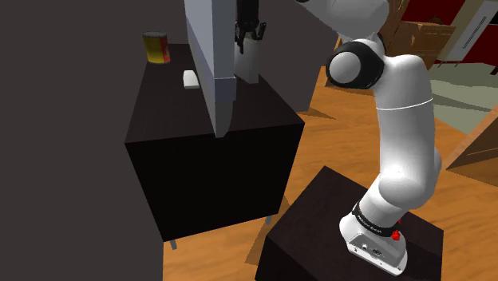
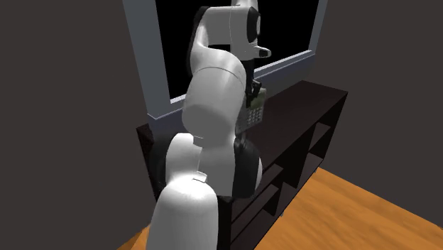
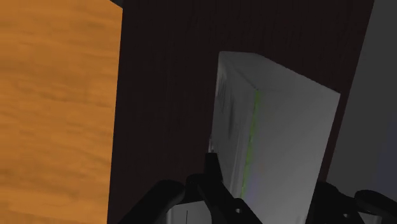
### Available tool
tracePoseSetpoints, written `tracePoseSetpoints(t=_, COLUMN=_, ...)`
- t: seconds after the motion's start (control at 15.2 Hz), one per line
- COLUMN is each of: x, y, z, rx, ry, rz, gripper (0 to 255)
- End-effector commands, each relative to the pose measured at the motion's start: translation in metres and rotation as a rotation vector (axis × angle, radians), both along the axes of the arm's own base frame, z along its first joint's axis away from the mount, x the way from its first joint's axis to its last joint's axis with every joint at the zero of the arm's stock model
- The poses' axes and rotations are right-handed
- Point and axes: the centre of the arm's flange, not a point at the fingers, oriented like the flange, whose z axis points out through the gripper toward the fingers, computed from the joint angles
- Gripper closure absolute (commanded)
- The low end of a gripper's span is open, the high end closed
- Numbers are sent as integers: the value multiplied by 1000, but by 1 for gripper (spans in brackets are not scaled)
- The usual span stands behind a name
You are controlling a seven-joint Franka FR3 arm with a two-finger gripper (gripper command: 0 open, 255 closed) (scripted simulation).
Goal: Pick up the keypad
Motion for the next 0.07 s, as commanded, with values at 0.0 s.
tracePoseSetpoints(t=0.0, x=-1, y=1, z=4, rx=0, ry=-1, rz=0, gripper=255)
